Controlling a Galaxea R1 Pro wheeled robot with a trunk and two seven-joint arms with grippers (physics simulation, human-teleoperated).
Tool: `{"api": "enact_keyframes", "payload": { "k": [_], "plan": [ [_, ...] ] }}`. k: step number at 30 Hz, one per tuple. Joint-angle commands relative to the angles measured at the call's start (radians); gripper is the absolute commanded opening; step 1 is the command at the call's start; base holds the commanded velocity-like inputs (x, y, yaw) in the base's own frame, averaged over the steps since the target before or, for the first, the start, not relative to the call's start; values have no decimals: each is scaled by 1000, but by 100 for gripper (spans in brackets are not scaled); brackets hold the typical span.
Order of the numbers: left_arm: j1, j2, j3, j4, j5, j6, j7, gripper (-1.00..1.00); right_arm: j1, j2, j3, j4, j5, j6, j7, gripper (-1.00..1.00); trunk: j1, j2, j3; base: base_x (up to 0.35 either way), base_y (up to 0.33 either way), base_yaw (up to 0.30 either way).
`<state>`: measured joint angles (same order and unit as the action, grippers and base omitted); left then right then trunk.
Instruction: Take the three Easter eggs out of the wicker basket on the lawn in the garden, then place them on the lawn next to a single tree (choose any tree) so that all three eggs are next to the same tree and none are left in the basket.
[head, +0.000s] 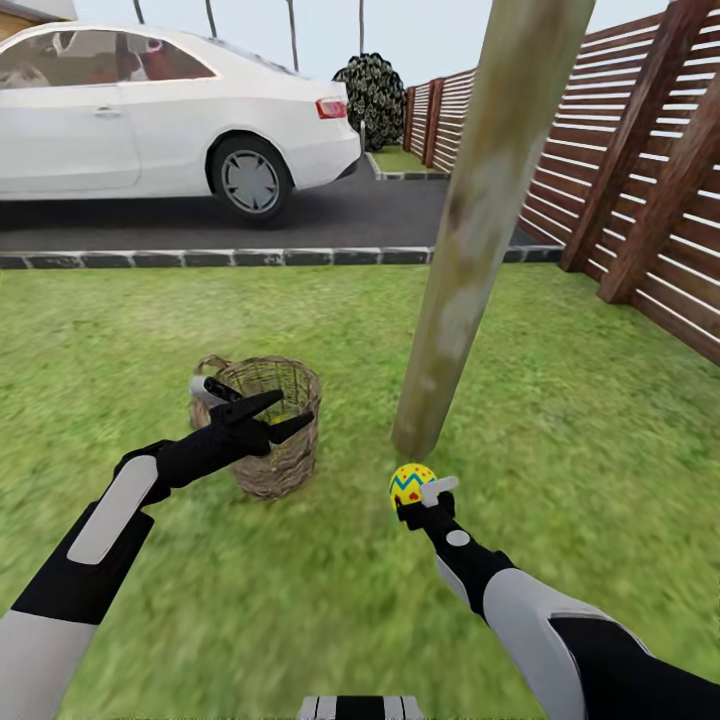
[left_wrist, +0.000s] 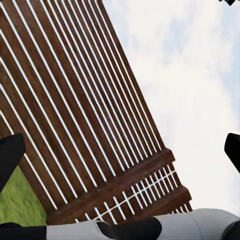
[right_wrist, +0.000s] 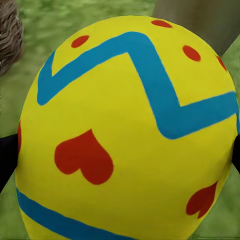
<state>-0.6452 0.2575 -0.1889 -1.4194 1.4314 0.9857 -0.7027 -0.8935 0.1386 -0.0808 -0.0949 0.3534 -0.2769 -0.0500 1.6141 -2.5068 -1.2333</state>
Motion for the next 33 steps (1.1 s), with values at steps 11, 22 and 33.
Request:
{"api": "enact_keyframes", "payload": {
  "k": [11, 22, 33],
  "plan": [
    [0, -10, -4, 5, 3, 5, 0, 100, -1, 24, -13, 4, 6, 90, -31, -100, 5, -3, -43, 0, 0, 0],
    [1, -18, -4, 5, -1, 4, 5, 100, -3, 36, -13, -2, 4, 107, -32, -100, 10, -6, -86, 0, 0, 0],
    [1, -18, -4, 5, -2, 4, 6, 100, -21, 36, -13, -11, -83, 232, -72, -100, 15, -8, -128, 0, 0, 0]
  ]
}}
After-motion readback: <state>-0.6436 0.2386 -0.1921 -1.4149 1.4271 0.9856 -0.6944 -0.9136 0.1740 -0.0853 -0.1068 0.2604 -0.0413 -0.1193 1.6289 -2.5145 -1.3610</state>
